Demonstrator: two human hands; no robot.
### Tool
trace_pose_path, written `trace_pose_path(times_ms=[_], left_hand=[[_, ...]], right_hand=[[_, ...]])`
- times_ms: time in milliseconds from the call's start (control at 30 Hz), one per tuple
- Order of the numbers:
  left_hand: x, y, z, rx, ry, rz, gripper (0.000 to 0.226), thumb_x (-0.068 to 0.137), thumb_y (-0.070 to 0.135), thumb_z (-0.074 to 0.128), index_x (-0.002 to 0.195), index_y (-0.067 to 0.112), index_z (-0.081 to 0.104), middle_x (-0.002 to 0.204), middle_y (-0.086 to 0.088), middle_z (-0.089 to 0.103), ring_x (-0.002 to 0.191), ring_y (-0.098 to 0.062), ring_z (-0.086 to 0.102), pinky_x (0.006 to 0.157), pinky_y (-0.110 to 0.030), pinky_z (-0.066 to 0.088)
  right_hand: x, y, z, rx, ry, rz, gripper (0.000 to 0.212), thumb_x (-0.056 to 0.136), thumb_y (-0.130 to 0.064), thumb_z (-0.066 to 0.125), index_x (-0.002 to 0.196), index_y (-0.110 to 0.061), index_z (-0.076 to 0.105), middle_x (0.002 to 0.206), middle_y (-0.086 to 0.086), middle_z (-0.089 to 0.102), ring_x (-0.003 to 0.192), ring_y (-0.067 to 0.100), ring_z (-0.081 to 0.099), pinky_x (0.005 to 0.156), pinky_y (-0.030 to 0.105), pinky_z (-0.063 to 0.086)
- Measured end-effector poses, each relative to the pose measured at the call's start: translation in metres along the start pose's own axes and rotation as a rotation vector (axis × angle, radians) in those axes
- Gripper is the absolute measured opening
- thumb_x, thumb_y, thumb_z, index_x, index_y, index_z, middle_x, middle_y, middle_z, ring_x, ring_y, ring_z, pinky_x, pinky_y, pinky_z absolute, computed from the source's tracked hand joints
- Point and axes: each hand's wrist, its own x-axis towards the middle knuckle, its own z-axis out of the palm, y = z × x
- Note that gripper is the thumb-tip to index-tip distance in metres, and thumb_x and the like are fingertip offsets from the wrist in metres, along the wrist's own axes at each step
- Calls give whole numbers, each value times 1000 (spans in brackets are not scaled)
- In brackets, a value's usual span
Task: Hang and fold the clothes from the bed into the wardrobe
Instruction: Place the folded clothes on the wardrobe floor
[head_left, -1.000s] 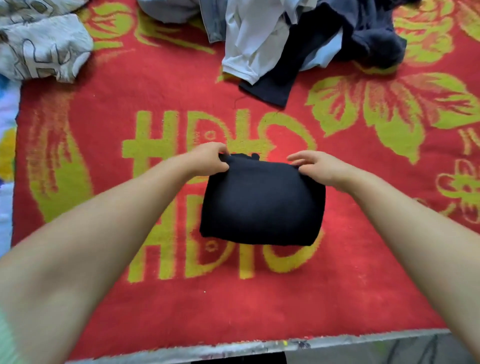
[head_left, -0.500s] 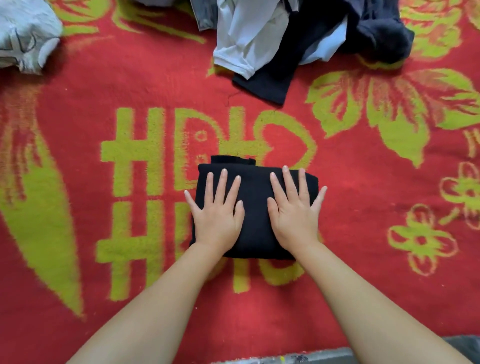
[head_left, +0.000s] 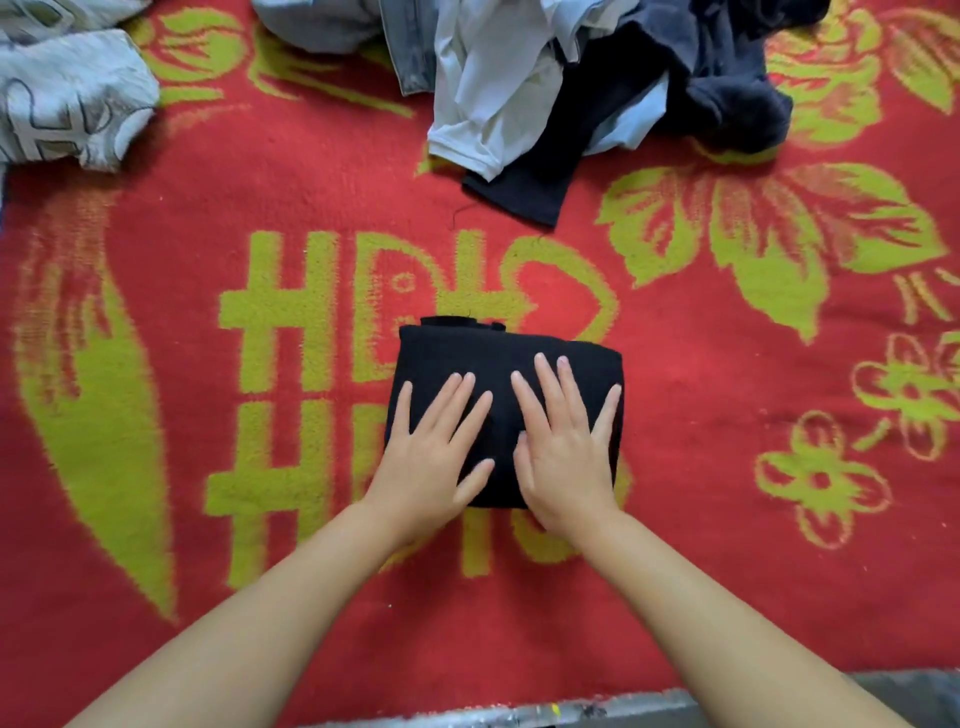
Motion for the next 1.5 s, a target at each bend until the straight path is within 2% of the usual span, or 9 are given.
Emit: trace_pose_path(times_ms=[200,367,467,567,733,900,1100,1167,1500], left_hand=[[-30,-3,20,203,-68,-32,104,57,11,81,147,21,29,150,-15,36,138,-33,35,101,-68,30],[9,-14,12,223,-74,-57,86,74,-1,67,148,21,31,150,-10,39,138,-29,37,105,-64,29],[21,-19,-2,159,-94,-93,72,91,2,48,152,24,17,154,-4,31,142,-25,29,114,-54,21],[29,-14,-29,67,-23,-140,71,88,-7,50,150,21,28,148,-8,42,136,-32,39,110,-55,28],[6,-2,-79,176,224,-138,82,54,-17,77,129,11,59,116,-13,67,104,-39,64,84,-64,49],[-59,11,-118,238,308,-299,80,54,-16,78,127,11,61,117,-12,67,105,-38,64,84,-69,44],[-195,68,-159,330,363,-566,65,71,-8,64,131,15,58,123,-8,65,111,-33,63,92,-68,41],[-244,93,-167,384,396,-642,54,76,-1,51,127,15,62,118,-7,68,105,-31,66,86,-68,45],[-491,211,-149,399,314,-1176,88,37,-4,88,120,17,68,112,-3,71,97,-26,69,82,-63,50]], right_hand=[[-47,6,22,-233,-242,-118,109,55,-22,83,148,-29,26,156,6,28,144,30,24,99,77,20],[10,23,23,-224,-285,-2,103,85,-8,56,148,-35,-20,159,-3,-22,143,24,-28,109,68,11],[21,23,3,-100,-293,14,82,90,-2,48,153,-33,6,161,-8,5,148,23,-5,94,42,46],[33,24,-21,-29,-247,-7,76,92,2,45,152,-32,16,158,-10,18,148,21,8,81,29,48],[33,7,-69,2,-128,-195,80,83,8,58,150,-24,29,153,-1,34,145,29,24,87,40,52],[13,-35,-106,-25,14,-446,85,54,15,79,131,-11,58,128,10,62,120,42,55,62,45,59],[-58,-97,-147,-108,-152,-747,82,89,-5,56,153,-27,10,159,-1,18,148,30,7,103,47,42],[-91,-120,-158,-157,-181,-834,83,92,-11,56,153,-29,3,160,-4,11,148,27,2,108,45,37],[-273,-247,-155,-264,-275,-1344,82,95,-10,48,153,-32,-5,161,-9,-1,148,24,-6,113,43,30]])
